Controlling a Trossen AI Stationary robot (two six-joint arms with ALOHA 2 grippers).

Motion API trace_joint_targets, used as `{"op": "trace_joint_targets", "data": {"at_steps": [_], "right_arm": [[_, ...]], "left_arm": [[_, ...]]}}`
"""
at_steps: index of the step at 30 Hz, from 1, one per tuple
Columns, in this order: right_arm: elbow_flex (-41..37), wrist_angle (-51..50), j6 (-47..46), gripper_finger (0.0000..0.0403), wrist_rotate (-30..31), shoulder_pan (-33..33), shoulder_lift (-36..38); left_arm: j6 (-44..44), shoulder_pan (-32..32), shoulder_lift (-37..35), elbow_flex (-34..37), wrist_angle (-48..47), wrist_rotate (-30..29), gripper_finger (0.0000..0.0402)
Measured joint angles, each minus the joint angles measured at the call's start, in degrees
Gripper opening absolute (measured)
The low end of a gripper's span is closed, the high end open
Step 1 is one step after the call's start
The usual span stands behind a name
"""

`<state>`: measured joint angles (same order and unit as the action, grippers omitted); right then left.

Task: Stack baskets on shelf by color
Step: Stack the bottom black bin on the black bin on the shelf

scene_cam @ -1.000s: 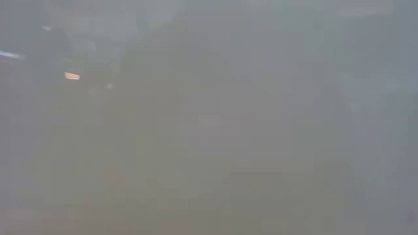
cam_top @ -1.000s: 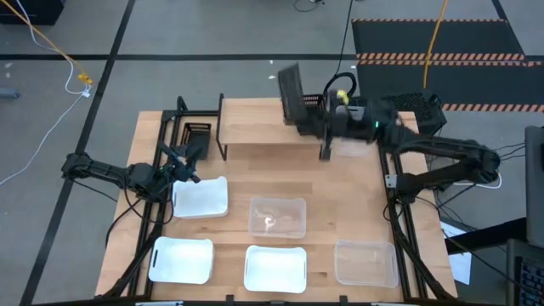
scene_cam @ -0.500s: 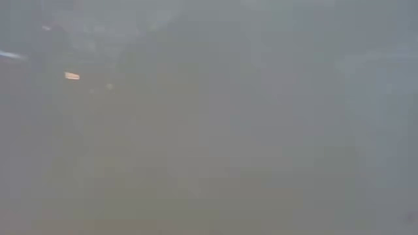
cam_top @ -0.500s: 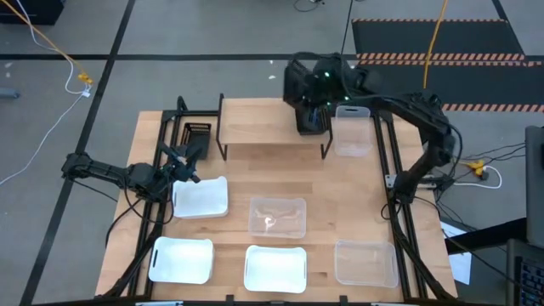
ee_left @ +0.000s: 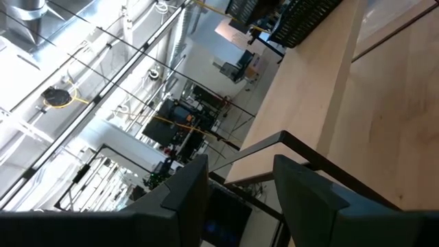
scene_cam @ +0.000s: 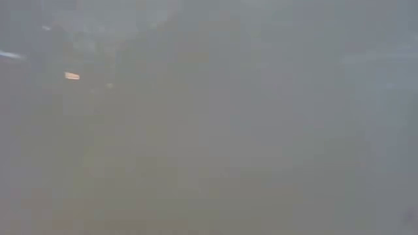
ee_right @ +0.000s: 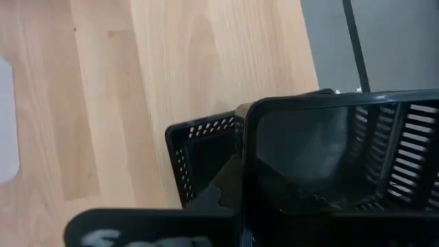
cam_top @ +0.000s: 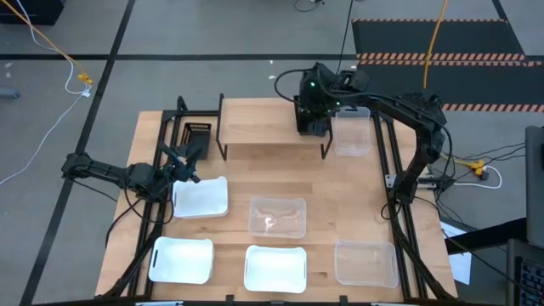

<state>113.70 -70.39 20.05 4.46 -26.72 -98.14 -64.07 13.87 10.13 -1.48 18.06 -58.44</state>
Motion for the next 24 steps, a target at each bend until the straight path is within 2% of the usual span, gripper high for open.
{"op": "trace_joint_targets", "data": {"at_steps": [5, 14, 18, 24], "right_arm": [[-1.19, 0.59, -0.90, 0.0003, -0.03, -0.33, 0.16], [-9.56, 1.96, -1.77, 0.0004, -0.14, -0.30, 0.07], [-10.69, 1.26, -1.72, 0.0004, -0.39, -0.17, 0.14], [-10.70, 2.13, -3.36, 0.0004, -6.04, -0.20, 0.29]], "left_arm": [[0.01, -0.02, -0.02, 0.00, -0.01, -0.01, 0.0168], [0.01, 0.00, -0.02, 0.00, -0.02, -0.01, 0.0168], [0.02, 0.00, -0.01, 0.00, 0.00, -0.01, 0.0168], [0.01, -0.02, -0.01, 0.00, 0.00, -0.02, 0.0168]]}}
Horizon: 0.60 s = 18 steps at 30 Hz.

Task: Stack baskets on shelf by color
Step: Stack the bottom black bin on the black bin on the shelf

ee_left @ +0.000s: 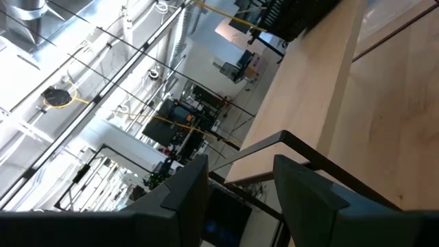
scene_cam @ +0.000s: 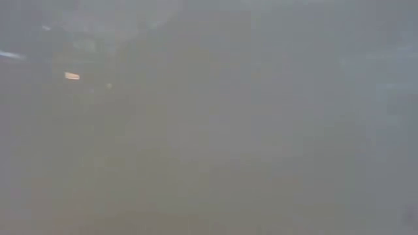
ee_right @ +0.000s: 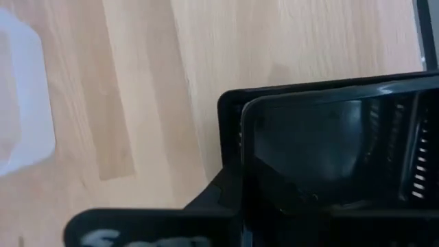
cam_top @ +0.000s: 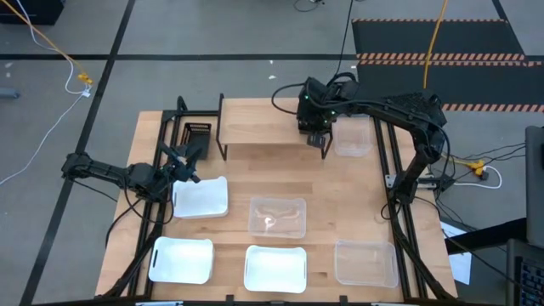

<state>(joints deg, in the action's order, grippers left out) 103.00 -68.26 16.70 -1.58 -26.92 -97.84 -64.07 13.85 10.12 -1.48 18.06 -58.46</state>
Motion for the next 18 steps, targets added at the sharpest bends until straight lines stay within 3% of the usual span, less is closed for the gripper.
{"op": "trace_joint_targets", "data": {"at_steps": [6, 18], "right_arm": [[-0.02, 0.17, -2.54, 0.0019, 0.00, 0.00, 0.02], [-0.09, 6.14, -3.16, 0.0149, 1.60, 0.12, 3.12]], "left_arm": [[0.02, 0.01, -0.01, 0.00, 0.00, 0.01, 0.0168], [0.02, 0.01, -0.02, 0.00, -0.01, 0.00, 0.0168]]}}
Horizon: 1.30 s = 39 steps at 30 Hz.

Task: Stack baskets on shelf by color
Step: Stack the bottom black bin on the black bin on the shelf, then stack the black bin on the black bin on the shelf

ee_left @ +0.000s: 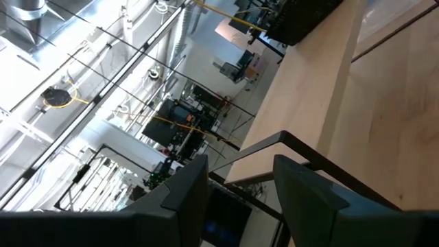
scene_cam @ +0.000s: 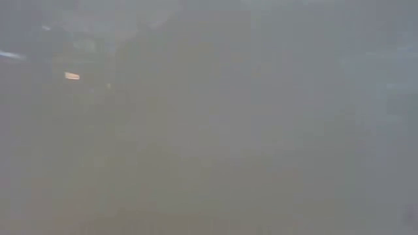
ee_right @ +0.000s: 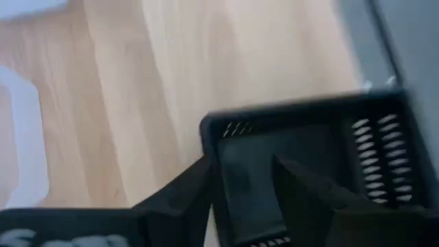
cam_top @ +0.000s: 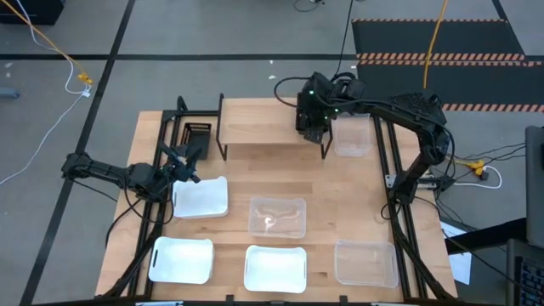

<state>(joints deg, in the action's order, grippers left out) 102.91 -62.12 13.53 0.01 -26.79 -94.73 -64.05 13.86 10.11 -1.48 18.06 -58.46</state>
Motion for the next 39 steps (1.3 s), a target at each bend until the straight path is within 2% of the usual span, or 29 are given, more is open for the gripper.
{"op": "trace_joint_targets", "data": {"at_steps": [8, 11, 13, 18, 23, 27, 29, 30, 32, 35, 37, 39], "right_arm": [[-0.19, 10.67, -0.41, 0.0151, -0.07, 2.91, 4.63], [-4.33, 15.42, 0.16, 0.0145, -1.85, 5.30, 6.93], [-10.11, 22.66, 0.93, 0.0142, -5.57, 7.03, 9.69], [-28.86, 48.68, 1.38, 0.0134, -13.67, 11.15, 18.75], [-45.00, 64.57, 4.55, 0.0132, -13.64, 14.30, 27.24], [-54.52, 74.37, 5.08, 0.0131, -13.65, 15.30, 32.21], [-57.68, 78.41, 5.14, 0.0131, -13.57, 15.57, 34.37], [-58.88, 79.89, 5.15, 0.0131, -13.60, 15.68, 35.30], [-60.55, 81.57, 5.17, 0.0131, -13.60, 15.72, 36.99], [-61.58, 81.65, 5.16, 0.0131, -13.55, 15.72, 38.62], [-61.83, 81.63, 4.23, 0.0131, -13.57, 15.72, 38.96], [-62.10, 81.48, 3.04, 0.0131, -13.58, 15.74, 38.96]], "left_arm": [[0.00, -0.01, 0.02, 0.02, 0.00, 0.02, 0.0168], [0.00, 0.00, 0.01, 0.02, 0.00, 0.01, 0.0168], [0.06, 0.01, 0.01, 0.02, 0.01, 0.01, 0.0168], [4.97, -0.01, 0.00, 0.04, 3.46, 0.02, 0.0168], [5.41, -0.01, 0.01, 0.04, 3.17, 0.02, 0.0168], [-5.31, -0.01, 0.02, 0.04, 3.17, 0.27, 0.0168], [-6.46, -0.03, 0.01, 0.04, 3.34, 2.28, 0.0168], [-4.50, -0.19, 0.02, 0.04, 4.21, 3.98, 0.0168], [5.56, -0.82, 0.02, 0.07, 8.72, 8.91, 0.0168], [29.24, -0.98, 0.00, 0.01, 12.17, 15.33, 0.0168], [42.14, -0.93, 0.00, 0.02, 13.74, 17.09, 0.0168], [49.12, -1.00, 0.00, 0.00, 13.63, 17.07, 0.0168]]}}
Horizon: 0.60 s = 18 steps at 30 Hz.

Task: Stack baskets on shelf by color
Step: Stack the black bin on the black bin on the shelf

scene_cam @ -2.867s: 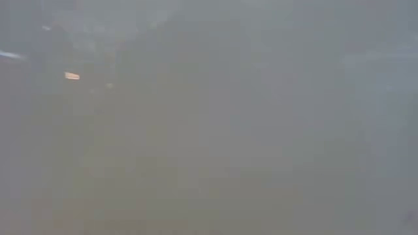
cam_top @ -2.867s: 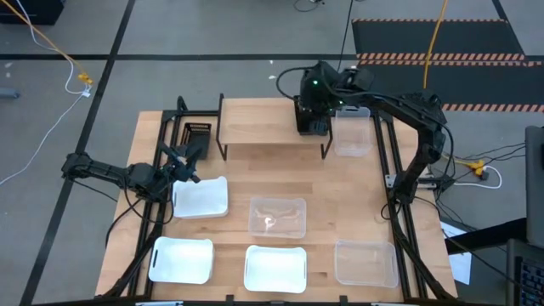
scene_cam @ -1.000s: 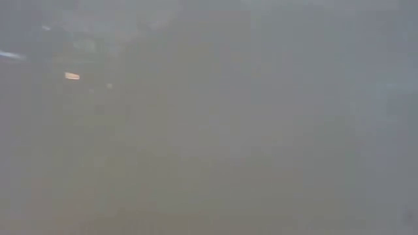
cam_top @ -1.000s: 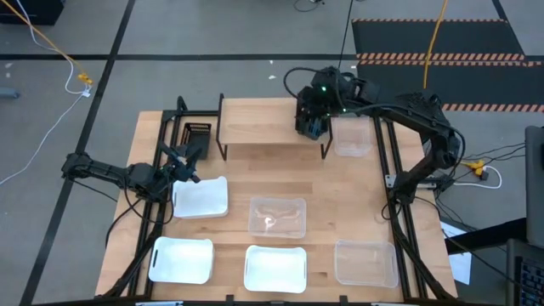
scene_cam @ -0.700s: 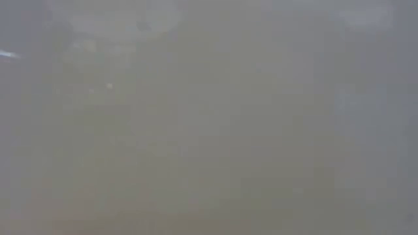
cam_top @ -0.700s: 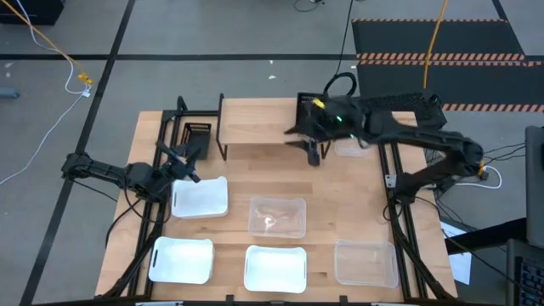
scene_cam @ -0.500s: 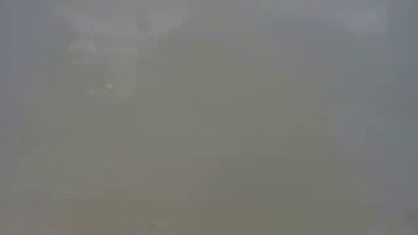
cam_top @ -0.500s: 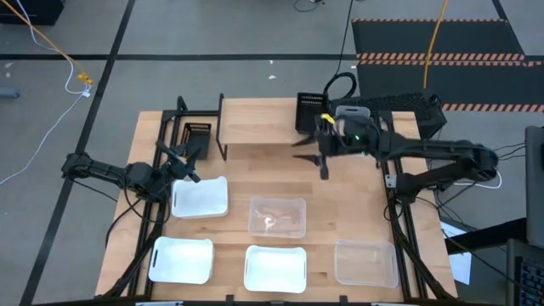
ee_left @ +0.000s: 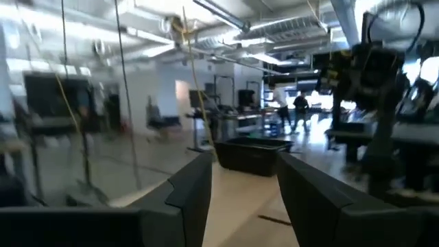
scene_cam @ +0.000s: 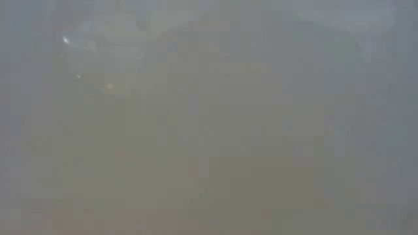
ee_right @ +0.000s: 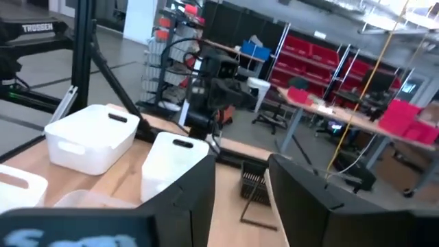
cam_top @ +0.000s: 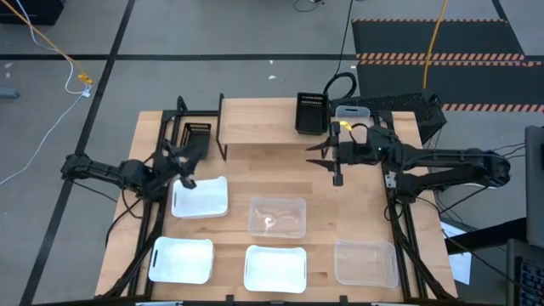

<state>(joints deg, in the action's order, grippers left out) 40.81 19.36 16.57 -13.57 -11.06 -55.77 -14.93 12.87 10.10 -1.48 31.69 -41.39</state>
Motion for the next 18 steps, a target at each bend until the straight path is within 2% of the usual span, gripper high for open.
{"op": "trace_joint_targets", "data": {"at_steps": [5, 11, 15, 18], "right_arm": [[-2.86, -0.22, -0.89, 0.0131, -0.04, 1.61, -0.02], [-4.67, 4.69, -0.53, 0.0131, -0.06, 3.73, 0.61], [-4.67, 3.91, -0.47, 0.0131, -0.10, 4.64, 0.95], [-4.67, 3.98, -0.45, 0.0131, -0.10, 5.10, 1.01]], "left_arm": [[8.98, 0.02, 0.03, 0.02, 0.21, 0.00, 0.0168], [9.39, 0.01, 0.03, 0.02, -0.52, -0.43, 0.0168], [12.29, -0.02, 0.01, 0.02, -1.42, -7.80, 0.0168], [15.15, -0.12, 0.07, 0.02, -8.48, -9.94, 0.0168]]}}
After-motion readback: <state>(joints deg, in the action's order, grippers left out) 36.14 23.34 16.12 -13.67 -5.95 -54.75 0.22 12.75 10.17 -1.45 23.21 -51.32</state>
